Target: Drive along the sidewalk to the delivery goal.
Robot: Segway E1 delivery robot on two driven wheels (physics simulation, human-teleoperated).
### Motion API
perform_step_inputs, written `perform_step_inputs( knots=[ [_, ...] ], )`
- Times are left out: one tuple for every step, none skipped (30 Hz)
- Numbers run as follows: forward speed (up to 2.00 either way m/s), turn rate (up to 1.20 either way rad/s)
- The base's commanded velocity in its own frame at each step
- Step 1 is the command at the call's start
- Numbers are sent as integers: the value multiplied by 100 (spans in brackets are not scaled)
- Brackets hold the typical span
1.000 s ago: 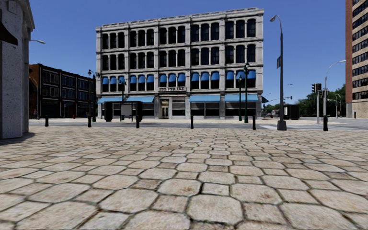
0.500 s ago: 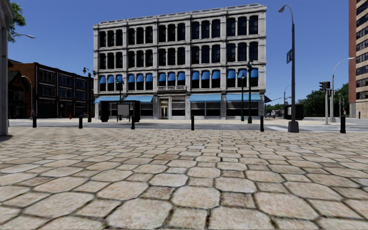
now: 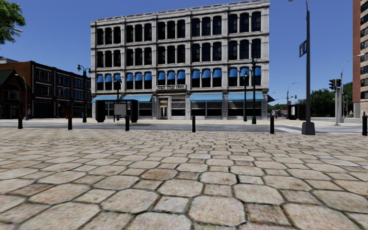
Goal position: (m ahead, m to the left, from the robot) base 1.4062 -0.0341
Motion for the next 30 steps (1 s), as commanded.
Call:
perform_step_inputs(
  knots=[
    [200, 0],
    [200, 0],
    [200, 0],
    [200, 0],
    [193, 0],
    [154, 0],
    [154, 0],
    [116, 0],
    [92, 0],
    [82, 0],
    [79, 0],
    [74, 0],
    [62, 0],
    [57, 0],
    [52, 0],
    [44, 0],
    [28, 0],
    [1, 0],
    [1, 0],
    [0, 0],
    [0, 0],
    [0, 0],
    [0, 0],
    [0, 0],
    [0, 0],
    [0, 0],
    [0, 0],
    [0, 0],
    [0, 0],
    [0, 0]
  ],
)
